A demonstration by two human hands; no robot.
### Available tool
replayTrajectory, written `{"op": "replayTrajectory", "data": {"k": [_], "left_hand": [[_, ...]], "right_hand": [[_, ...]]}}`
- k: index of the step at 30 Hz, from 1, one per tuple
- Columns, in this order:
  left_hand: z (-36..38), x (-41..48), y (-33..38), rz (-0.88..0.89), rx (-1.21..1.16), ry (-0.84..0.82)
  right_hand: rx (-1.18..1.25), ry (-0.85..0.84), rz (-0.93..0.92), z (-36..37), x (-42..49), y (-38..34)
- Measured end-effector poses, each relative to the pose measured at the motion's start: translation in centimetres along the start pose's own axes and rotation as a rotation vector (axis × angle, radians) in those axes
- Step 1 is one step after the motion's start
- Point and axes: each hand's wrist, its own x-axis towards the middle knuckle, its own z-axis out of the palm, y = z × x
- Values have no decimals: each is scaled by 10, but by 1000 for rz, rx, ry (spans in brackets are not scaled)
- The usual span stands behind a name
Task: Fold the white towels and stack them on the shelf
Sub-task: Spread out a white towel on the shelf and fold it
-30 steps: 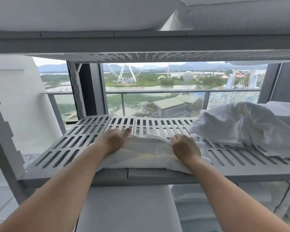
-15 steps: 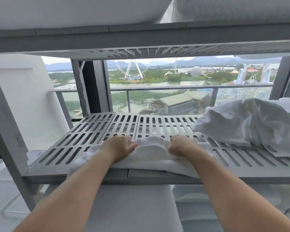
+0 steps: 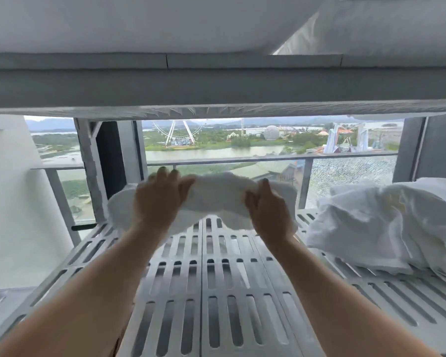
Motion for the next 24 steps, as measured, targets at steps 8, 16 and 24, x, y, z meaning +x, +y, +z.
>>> {"op": "replayTrajectory", "data": {"k": [8,16,24], "left_hand": [[55,-51,-1,93,-86,-301],[47,-90,-4,261,-224,-468],[15,-113,2,174,-313,-639]], "right_hand": [[-296,-522,97,40,-6,41],[-339,-603,71,37,-42,71],[-200,-578,-53,6,-75,73]]}}
